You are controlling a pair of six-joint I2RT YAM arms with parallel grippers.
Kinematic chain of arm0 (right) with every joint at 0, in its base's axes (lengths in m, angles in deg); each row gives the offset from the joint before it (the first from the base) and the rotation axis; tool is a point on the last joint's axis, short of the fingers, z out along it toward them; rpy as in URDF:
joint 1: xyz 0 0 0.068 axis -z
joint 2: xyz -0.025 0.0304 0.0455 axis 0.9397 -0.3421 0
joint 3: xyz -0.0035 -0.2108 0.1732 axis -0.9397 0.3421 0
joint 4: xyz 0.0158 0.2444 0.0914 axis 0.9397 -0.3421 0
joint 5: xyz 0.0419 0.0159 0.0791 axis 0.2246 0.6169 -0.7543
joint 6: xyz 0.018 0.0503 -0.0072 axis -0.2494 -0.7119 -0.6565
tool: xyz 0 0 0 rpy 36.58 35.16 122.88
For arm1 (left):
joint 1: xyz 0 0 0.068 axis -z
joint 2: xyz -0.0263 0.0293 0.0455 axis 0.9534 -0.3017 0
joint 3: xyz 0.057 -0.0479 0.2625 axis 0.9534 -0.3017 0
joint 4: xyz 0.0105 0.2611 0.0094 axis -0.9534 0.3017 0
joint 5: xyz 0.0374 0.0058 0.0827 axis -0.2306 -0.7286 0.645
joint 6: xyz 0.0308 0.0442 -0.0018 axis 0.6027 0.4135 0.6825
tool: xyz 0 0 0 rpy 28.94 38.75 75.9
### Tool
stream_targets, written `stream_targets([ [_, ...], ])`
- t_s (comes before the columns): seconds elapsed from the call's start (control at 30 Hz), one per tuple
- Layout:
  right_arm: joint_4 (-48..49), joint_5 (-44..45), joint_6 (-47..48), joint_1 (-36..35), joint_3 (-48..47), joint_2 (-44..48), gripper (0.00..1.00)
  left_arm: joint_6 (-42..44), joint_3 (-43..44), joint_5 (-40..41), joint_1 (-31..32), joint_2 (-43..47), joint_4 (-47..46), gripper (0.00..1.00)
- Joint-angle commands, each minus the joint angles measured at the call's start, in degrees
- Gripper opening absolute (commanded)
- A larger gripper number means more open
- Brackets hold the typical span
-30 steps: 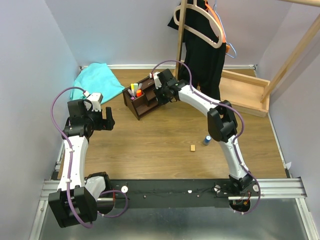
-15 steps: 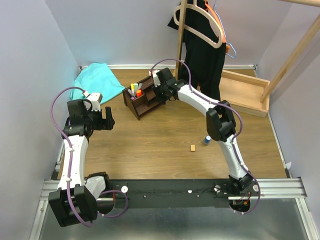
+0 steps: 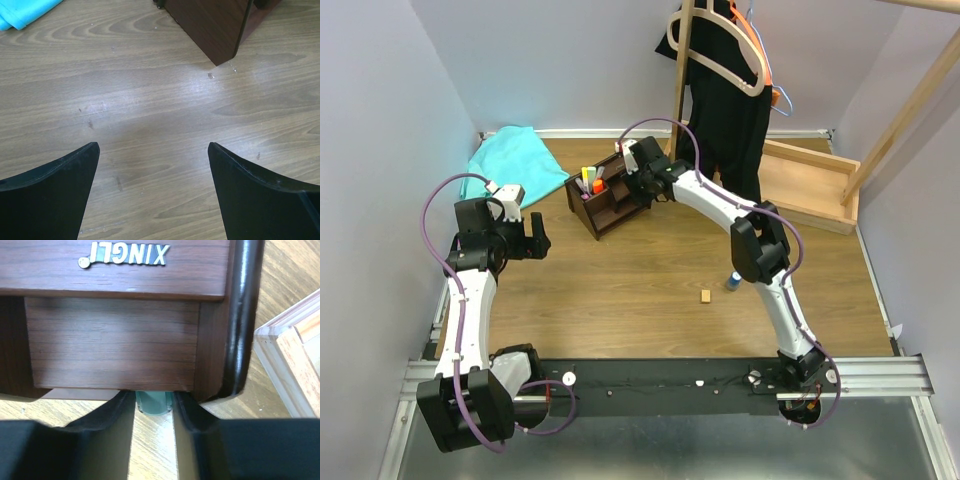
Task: Sort the stationery into containers
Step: Place the stationery in the storage box.
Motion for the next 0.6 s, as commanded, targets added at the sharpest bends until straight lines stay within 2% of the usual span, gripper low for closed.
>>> stream_targets([
  [0.0,1.28,1.53,0.64,-1.09,-0.02,-0.33,0.49,-0.48,-0.4,-2.02,-0.34,0.41,-0.79,0.99],
  [0.13,1.19,1.71,0.9,-1.27,1.38,0.64,0.57,-0.65,-0.58,-2.29,-0.34,0.58,-1.14,0.99],
  [0.37,1.02,2.58,1.26,-1.62,2.44,2.74,0.58,-1.27,-1.28,-2.9,-0.34,1.29,-1.32,0.99],
  [0.57,-0.92,3.64,2.22,-1.71,9.46,10.11,0.59,-1.27,-1.1,-2.9,-0.42,2.08,-1.05,0.99],
])
